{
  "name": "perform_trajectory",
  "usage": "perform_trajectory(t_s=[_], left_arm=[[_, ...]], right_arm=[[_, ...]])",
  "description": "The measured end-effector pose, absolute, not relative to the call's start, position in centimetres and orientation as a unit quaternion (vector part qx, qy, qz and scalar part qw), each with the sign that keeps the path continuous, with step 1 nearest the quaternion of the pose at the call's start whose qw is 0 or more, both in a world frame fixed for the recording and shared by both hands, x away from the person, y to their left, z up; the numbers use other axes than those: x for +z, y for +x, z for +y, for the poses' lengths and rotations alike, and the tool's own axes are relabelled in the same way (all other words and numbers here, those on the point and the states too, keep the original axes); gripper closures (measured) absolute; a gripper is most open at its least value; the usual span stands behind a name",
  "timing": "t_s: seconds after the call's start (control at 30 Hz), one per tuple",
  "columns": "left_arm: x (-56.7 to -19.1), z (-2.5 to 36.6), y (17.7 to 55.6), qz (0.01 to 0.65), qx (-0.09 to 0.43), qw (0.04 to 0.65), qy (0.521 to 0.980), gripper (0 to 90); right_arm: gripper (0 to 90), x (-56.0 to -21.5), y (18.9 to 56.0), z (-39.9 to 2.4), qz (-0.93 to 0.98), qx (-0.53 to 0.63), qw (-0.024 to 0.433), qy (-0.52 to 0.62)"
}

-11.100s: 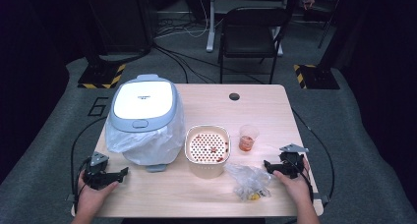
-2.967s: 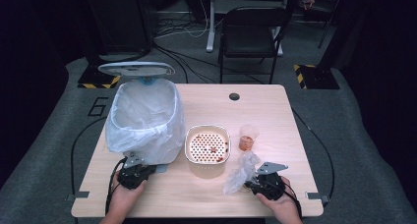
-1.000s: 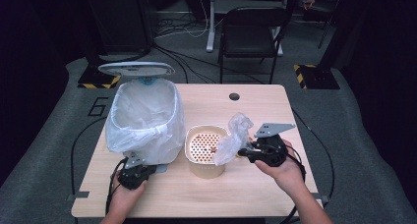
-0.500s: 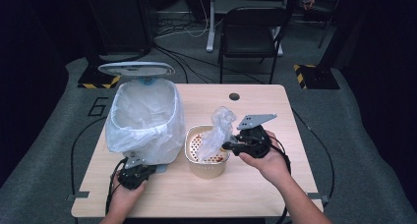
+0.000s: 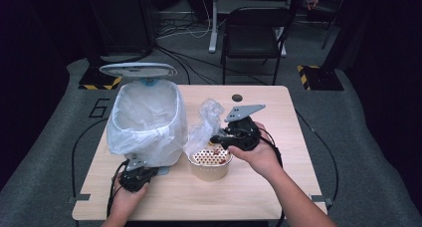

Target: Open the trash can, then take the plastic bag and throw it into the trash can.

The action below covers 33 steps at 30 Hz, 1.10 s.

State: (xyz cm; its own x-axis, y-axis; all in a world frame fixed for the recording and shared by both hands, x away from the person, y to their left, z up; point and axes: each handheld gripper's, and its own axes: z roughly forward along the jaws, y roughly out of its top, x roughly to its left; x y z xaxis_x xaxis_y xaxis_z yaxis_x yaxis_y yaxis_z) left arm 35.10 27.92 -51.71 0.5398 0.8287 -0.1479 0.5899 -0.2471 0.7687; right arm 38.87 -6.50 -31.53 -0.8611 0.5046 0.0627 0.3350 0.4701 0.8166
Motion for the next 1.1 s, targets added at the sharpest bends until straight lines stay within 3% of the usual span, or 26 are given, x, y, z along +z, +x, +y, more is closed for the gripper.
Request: perform_trajectory(t_s=[1.1], left_arm=[[-51.8, 27.9, 35.1, 0.46, 0.145, 0.412, 0.773, 90.0]], right_arm=[[72.2, -27.3, 43.5, 1.2, 0.853, 0.467, 0.095, 0.211]])
